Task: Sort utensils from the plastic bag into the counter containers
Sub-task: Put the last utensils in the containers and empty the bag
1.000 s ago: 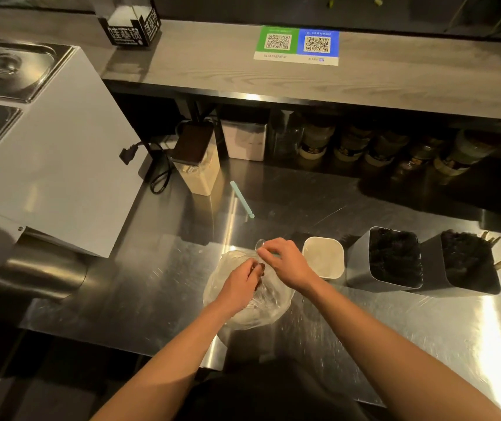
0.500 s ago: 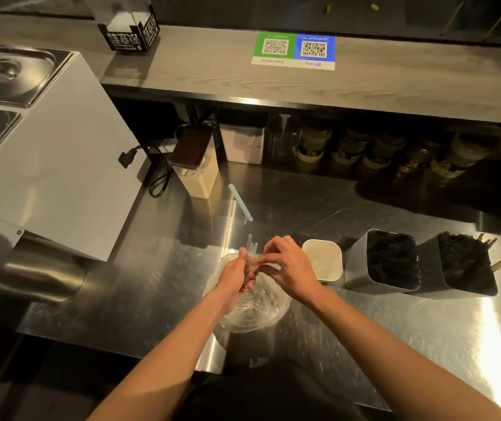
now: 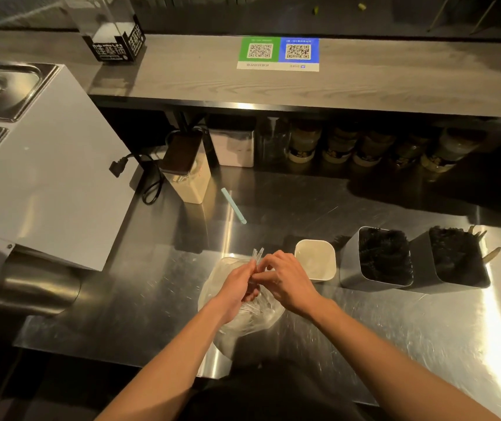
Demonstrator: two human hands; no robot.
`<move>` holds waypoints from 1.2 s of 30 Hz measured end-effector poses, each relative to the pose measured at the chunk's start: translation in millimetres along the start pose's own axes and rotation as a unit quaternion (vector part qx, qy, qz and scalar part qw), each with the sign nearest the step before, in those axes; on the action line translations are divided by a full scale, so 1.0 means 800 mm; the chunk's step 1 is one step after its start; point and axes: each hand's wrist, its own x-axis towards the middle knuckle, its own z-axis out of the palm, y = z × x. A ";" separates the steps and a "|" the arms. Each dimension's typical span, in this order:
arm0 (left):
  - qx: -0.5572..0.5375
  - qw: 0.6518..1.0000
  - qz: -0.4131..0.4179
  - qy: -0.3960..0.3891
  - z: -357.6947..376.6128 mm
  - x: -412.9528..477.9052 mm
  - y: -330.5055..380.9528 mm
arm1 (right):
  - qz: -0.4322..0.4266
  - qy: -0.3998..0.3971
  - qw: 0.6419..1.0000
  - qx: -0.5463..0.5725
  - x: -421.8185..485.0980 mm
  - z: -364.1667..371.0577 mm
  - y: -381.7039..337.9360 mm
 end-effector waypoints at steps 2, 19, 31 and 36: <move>0.025 1.000 0.015 -0.006 0.004 0.001 0.000 | 0.071 0.029 0.990 0.116 -0.001 -0.006 0.002; 0.191 0.960 0.086 -0.184 0.060 0.008 0.044 | 0.373 0.107 0.801 0.456 -0.019 -0.048 0.038; 0.146 0.975 0.114 -0.123 0.123 0.030 0.060 | 0.424 0.174 0.804 0.379 -0.029 -0.076 0.071; 0.116 0.971 0.208 0.024 0.158 0.029 0.048 | 0.418 0.193 0.828 0.320 -0.025 -0.087 0.067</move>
